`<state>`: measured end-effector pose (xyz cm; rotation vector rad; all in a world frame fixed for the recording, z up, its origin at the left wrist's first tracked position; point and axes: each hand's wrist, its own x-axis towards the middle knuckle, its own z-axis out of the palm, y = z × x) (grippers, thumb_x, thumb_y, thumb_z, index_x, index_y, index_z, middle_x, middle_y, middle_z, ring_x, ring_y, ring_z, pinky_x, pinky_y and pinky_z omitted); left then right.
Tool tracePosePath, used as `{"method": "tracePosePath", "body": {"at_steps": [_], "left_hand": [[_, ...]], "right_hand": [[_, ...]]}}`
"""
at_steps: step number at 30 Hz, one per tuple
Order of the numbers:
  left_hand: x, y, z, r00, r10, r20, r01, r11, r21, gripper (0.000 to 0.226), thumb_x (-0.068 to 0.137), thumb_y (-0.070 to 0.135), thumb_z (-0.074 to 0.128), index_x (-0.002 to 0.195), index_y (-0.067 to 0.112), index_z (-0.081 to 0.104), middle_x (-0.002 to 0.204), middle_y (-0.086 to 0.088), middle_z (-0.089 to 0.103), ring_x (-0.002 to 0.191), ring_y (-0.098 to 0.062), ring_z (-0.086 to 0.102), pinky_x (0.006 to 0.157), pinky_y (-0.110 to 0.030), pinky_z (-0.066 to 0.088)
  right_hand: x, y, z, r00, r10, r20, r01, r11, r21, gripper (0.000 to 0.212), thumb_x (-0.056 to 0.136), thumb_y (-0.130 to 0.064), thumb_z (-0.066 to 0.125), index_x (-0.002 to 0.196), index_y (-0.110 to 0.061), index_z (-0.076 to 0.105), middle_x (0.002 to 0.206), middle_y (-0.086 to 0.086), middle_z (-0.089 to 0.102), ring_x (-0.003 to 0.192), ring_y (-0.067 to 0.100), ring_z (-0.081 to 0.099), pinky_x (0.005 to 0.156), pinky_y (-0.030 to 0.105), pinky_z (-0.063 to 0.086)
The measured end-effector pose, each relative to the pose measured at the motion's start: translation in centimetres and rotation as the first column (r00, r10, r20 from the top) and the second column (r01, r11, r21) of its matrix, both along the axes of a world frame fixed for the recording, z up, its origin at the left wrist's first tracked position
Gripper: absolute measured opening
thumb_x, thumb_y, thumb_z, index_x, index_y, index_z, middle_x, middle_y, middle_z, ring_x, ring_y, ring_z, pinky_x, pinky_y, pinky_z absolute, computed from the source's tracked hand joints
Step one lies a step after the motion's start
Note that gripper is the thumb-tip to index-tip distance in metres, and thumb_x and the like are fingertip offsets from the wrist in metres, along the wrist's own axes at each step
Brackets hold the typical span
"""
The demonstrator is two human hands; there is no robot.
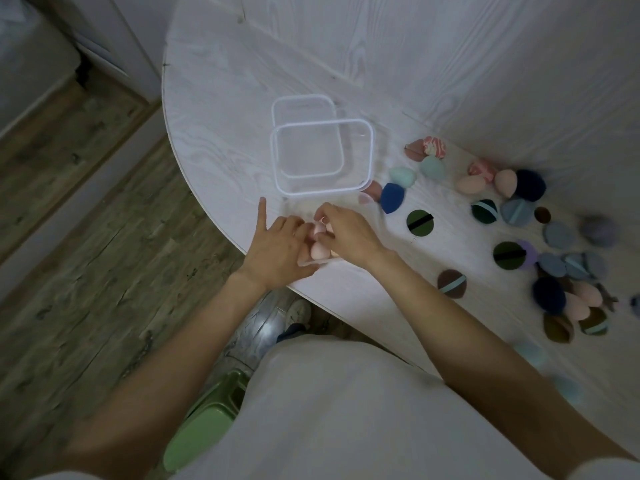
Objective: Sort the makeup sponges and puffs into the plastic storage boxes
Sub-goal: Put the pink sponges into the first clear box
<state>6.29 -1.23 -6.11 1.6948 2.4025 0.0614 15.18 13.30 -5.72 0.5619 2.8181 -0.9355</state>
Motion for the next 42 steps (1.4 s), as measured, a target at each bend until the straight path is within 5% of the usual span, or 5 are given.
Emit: {"method": "tracePosePath", "body": {"at_steps": [10,16,30,37,42], "left_hand": [[1.6,2.5,-0.7,0.997,0.002,0.076,-0.005,0.999,0.036,0.067,0.072,0.054,0.066,0.117,0.007,0.057,0.114,-0.013,0.059,0.104,-0.039,0.051,0.110,-0.054,0.018],[3.0,5.6,-1.6,0.991,-0.017,0.135,0.001,0.993,0.117,0.068,0.066,0.051,0.073,0.115,0.006,0.058,0.108,-0.012,0.061,0.100,-0.038,0.052,0.110,-0.052,0.019],[3.6,7.3,-1.6,0.987,-0.023,0.161,0.001,0.991,0.136,0.069,0.063,0.049,0.075,0.120,0.015,0.056,0.108,-0.006,0.060,0.100,-0.033,0.054,0.111,-0.047,0.019],[3.7,6.8,-1.8,0.989,-0.024,0.145,-0.003,0.983,0.181,0.067,0.061,0.049,0.077,0.116,0.015,0.060,0.105,-0.009,0.061,0.095,-0.030,0.059,0.110,-0.050,0.025],[4.1,6.6,-1.3,0.997,-0.009,0.082,-0.006,0.983,0.182,0.063,0.058,0.047,0.081,0.110,0.016,0.064,0.093,-0.006,0.067,0.091,-0.030,0.063,0.107,-0.053,0.029]], "right_hand": [[3.7,2.2,0.3,0.988,-0.064,-0.142,0.067,0.998,0.016,0.020,0.090,-0.008,0.054,0.108,-0.006,0.063,0.114,0.005,0.056,0.093,0.014,0.055,0.081,0.025,0.046],[8.7,7.6,2.0,0.847,-0.371,-0.380,0.433,0.897,0.092,0.019,0.089,-0.007,0.055,0.103,-0.011,0.066,0.102,0.004,0.065,0.092,0.017,0.057,0.078,0.025,0.044],[11.8,20.2,-2.0,0.872,-0.488,0.028,0.416,0.770,0.484,0.046,0.087,0.003,0.054,0.131,-0.010,0.049,0.134,0.017,0.046,0.118,0.034,0.041,0.096,0.042,0.037],[12.0,13.6,1.8,0.742,-0.561,-0.368,0.628,0.774,0.087,0.027,0.080,-0.007,0.067,0.104,-0.006,0.054,0.114,0.012,0.052,0.087,0.014,0.053,0.070,0.022,0.042],[7.9,6.7,2.3,0.801,-0.441,-0.404,0.431,0.894,-0.123,0.025,0.075,-0.009,0.072,0.097,-0.010,0.059,0.100,0.001,0.062,0.079,0.010,0.056,0.069,0.023,0.049]]}}
